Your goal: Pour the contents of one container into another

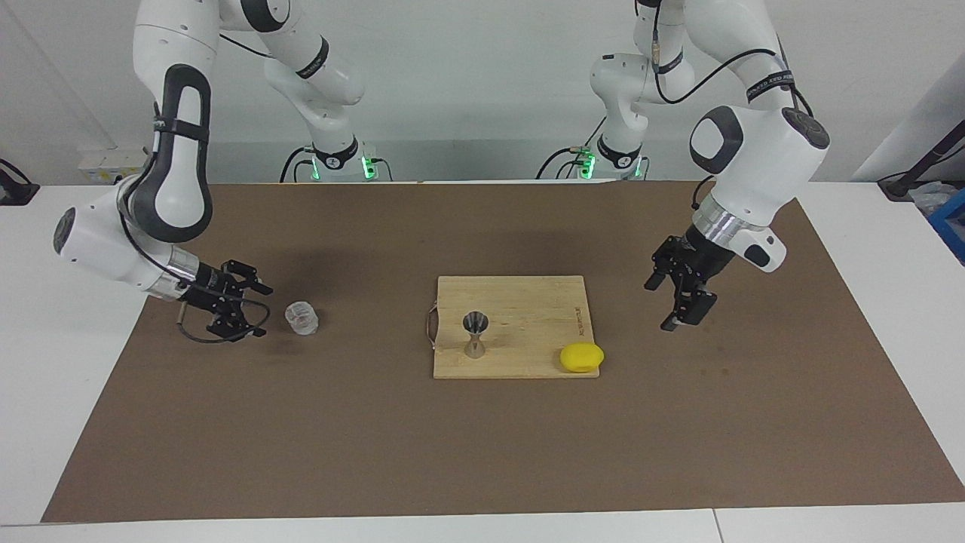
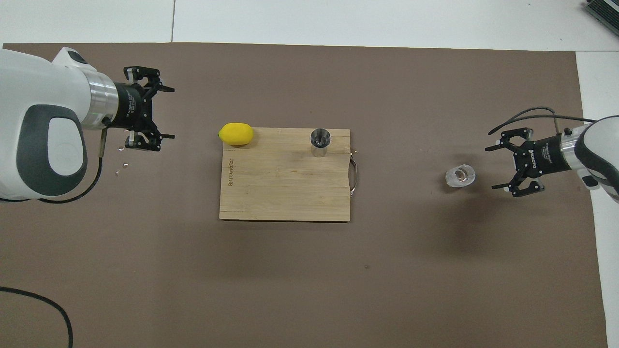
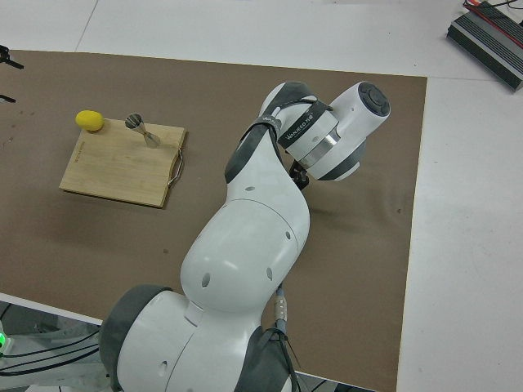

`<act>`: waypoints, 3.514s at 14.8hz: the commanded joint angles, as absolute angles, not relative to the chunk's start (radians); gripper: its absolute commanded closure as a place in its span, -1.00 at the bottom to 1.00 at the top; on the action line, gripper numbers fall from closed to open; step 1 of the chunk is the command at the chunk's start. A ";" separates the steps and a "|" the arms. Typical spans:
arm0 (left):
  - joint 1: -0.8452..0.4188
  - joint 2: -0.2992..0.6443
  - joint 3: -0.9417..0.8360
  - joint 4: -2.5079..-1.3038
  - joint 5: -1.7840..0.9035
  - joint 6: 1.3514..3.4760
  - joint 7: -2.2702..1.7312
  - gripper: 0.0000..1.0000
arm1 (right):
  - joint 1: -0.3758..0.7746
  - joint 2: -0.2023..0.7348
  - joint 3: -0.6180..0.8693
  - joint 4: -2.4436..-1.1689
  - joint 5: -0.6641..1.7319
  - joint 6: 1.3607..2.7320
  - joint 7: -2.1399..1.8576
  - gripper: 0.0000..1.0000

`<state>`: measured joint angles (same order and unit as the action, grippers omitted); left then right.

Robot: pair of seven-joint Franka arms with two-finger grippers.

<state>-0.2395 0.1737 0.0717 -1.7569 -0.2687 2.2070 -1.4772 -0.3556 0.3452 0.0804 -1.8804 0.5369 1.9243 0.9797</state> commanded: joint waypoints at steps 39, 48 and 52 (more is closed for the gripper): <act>0.040 -0.031 -0.127 -1.615 0.012 1.487 0.014 -1.00 | -0.210 0.308 0.094 -1.910 0.782 2.039 1.095 1.00; 0.017 -0.035 -0.075 -1.592 -0.048 1.479 0.017 -1.00 | -0.075 0.356 0.097 -1.706 0.582 2.045 1.417 1.00; 0.025 -0.038 -0.071 -1.608 -0.045 1.492 0.097 -1.00 | 0.021 0.391 0.097 -1.631 0.509 2.068 1.520 1.00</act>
